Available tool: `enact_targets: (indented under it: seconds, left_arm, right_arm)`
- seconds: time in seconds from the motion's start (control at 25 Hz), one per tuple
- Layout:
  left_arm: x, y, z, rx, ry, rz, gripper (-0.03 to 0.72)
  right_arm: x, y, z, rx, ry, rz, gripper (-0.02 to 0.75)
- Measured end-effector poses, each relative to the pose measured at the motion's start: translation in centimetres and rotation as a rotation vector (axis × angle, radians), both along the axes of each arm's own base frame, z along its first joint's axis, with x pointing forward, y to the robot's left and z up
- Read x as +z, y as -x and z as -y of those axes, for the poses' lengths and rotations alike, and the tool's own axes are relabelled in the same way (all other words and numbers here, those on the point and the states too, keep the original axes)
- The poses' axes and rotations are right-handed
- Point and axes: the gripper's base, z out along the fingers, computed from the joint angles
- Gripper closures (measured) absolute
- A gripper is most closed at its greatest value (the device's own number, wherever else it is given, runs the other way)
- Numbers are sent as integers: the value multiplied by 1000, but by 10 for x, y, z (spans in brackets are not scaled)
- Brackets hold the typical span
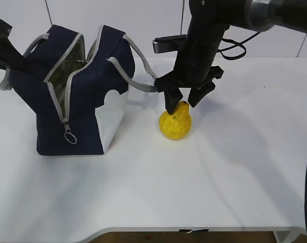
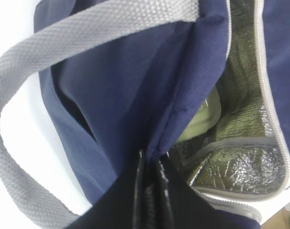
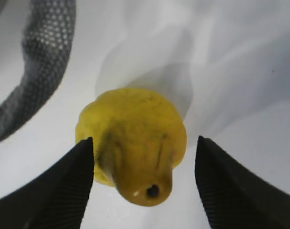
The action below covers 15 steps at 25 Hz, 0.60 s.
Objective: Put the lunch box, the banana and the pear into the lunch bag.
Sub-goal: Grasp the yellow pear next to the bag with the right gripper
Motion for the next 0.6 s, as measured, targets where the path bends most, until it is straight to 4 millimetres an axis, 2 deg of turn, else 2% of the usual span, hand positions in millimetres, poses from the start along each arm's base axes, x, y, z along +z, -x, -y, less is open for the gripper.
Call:
enact_targets:
  seconds: [0.44,0.6]
  left_arm:
    - [0,0,0,-1,0,-1,678]
    - [0,0,0,-3,-2,-3,678]
  right_arm:
    - [-8,-1,-1,0,4,-16,214]
    - [-8,-1,-1,-1,-2,-20,262]
